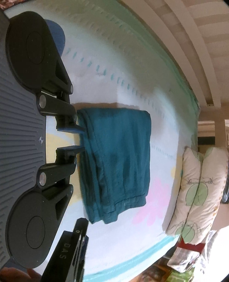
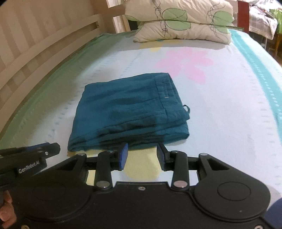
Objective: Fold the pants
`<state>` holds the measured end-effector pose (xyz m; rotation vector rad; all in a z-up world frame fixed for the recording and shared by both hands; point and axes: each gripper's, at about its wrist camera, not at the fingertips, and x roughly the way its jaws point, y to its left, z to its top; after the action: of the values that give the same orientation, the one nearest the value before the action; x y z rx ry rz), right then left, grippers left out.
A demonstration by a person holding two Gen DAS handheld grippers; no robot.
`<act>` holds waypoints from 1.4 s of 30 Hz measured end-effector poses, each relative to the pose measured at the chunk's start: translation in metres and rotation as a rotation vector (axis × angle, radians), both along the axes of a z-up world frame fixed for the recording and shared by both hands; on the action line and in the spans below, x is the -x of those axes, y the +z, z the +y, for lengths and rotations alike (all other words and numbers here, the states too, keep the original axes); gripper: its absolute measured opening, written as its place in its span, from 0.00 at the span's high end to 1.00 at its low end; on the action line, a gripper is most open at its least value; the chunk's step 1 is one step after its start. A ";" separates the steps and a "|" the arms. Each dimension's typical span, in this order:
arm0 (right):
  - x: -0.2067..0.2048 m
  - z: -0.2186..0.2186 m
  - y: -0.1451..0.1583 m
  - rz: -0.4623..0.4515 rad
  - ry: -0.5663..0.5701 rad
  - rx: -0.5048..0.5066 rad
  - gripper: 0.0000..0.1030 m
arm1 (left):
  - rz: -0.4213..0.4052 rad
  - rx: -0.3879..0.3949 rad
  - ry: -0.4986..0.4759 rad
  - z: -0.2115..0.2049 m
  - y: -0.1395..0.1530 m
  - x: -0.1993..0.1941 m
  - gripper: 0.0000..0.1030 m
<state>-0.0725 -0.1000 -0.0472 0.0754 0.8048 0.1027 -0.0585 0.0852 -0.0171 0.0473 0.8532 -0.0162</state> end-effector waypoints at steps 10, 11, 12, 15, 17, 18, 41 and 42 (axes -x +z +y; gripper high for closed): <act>0.014 0.002 0.011 -0.037 0.004 0.048 0.54 | 0.030 0.023 -0.022 -0.010 0.003 0.021 0.86; 0.015 0.003 0.012 -0.039 0.007 0.048 0.54 | 0.024 0.021 -0.019 -0.012 0.004 0.024 0.86; 0.016 0.003 0.012 -0.039 0.012 0.047 0.54 | 0.015 0.016 -0.017 -0.012 0.005 0.026 0.86; 0.020 0.005 0.013 -0.039 0.022 0.048 0.50 | -0.011 0.009 -0.012 -0.013 0.008 0.030 0.86; 0.022 0.007 0.015 -0.043 0.025 0.056 0.45 | -0.018 0.018 -0.009 -0.012 0.009 0.031 0.86; 0.024 0.008 0.015 -0.045 0.027 0.059 0.45 | -0.017 0.023 -0.007 -0.012 0.009 0.032 0.86; 0.030 0.010 0.011 -0.013 0.007 0.125 0.38 | 0.078 -0.023 0.015 -0.011 -0.016 0.022 0.86; 0.030 0.010 0.012 -0.014 0.007 0.125 0.38 | 0.081 -0.024 0.014 -0.011 -0.017 0.021 0.86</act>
<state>-0.1024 -0.0902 -0.0356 -0.0460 0.7963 0.0598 -0.0800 0.0744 -0.0339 0.0636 0.9344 0.0053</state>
